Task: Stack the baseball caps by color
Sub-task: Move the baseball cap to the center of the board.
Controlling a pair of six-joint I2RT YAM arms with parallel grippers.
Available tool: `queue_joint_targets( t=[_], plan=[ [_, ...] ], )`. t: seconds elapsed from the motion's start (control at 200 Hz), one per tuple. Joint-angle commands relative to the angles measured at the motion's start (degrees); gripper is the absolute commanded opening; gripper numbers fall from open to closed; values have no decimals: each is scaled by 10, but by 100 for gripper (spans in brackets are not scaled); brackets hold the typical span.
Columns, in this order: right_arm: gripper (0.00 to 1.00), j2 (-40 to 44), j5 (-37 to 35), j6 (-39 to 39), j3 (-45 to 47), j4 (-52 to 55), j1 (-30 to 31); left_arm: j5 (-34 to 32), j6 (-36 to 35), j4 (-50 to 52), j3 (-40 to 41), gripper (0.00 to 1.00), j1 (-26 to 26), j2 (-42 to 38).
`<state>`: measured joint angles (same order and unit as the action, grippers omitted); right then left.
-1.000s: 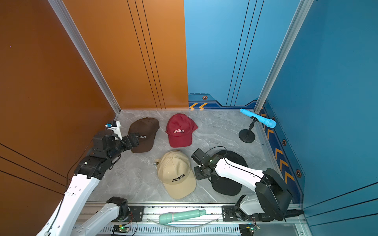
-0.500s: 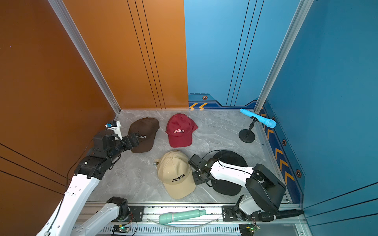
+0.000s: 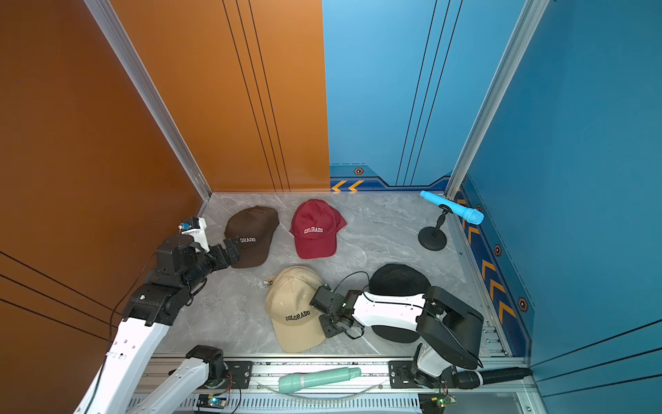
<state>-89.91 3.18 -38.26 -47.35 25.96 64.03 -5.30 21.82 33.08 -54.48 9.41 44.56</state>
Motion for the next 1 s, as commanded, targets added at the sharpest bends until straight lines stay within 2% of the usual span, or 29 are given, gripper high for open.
queue_joint_targets(
  t=[0.0,0.415,0.616,0.766,0.831,0.876,0.931,0.981,0.996],
  plan=[
    [14,-16,15,-10,-24,19,12,8,-13,19,4,98,-6,-10],
    [15,-67,76,30,-73,24,25,-6,-8,42,30,98,-21,-46],
    [15,-57,113,67,-78,22,17,-11,-8,42,24,98,-32,-28],
    [20,-21,93,104,-75,62,-3,-3,-14,40,20,98,-40,-13],
    [28,13,78,123,-71,87,-19,3,-15,34,21,98,-41,-6],
    [38,44,67,138,-72,108,-34,7,-16,29,21,98,-42,-1],
    [58,84,58,159,-78,135,-58,9,-17,27,15,98,-42,9],
    [71,122,45,178,-85,158,-86,9,-21,27,9,98,-42,17],
    [83,133,42,183,-87,164,-97,7,-22,27,8,98,-42,19]
  ],
)
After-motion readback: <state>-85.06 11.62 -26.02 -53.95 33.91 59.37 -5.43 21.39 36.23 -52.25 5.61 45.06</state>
